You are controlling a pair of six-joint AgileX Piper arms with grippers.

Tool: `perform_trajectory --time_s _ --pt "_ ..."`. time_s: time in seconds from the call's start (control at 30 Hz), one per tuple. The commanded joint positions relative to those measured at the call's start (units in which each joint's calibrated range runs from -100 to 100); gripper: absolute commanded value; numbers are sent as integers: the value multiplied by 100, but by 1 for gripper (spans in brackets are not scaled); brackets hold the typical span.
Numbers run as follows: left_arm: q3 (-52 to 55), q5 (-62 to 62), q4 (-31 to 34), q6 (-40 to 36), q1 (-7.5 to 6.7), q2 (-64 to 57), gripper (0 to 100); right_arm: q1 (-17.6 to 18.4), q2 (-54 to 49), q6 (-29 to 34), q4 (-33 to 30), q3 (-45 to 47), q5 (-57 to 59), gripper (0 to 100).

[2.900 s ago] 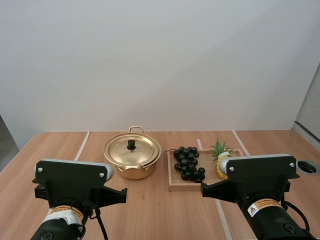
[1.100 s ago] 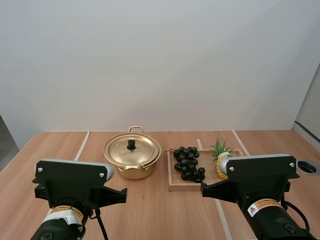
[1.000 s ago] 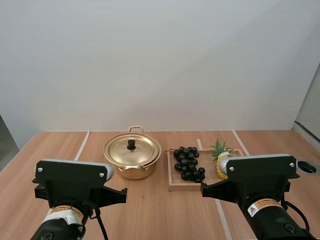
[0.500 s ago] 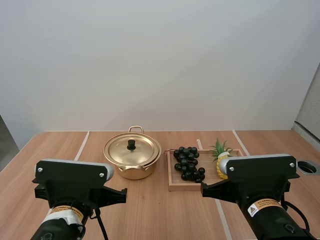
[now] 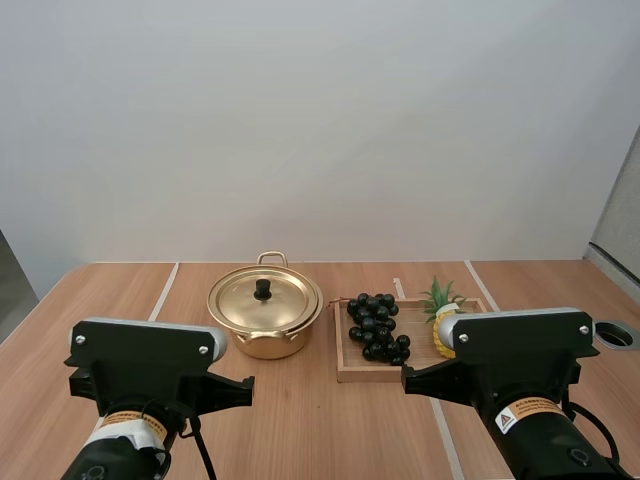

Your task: Open the pot, put the pineapple inside, and close it

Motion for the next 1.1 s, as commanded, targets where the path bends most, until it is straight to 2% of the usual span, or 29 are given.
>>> perform_trajectory --time_s 0.0,0.97,1.07 --pt "0 -189 -91 -12 7 -27 0 -22 -39 -28 -8 0 -36 0" --pt "0 -189 -114 -23 7 -27 0 -22 -39 -28 -8 0 -36 0" --pt "0 -189 -114 -23 7 -27 0 -22 -39 8 180 0 -36 0"
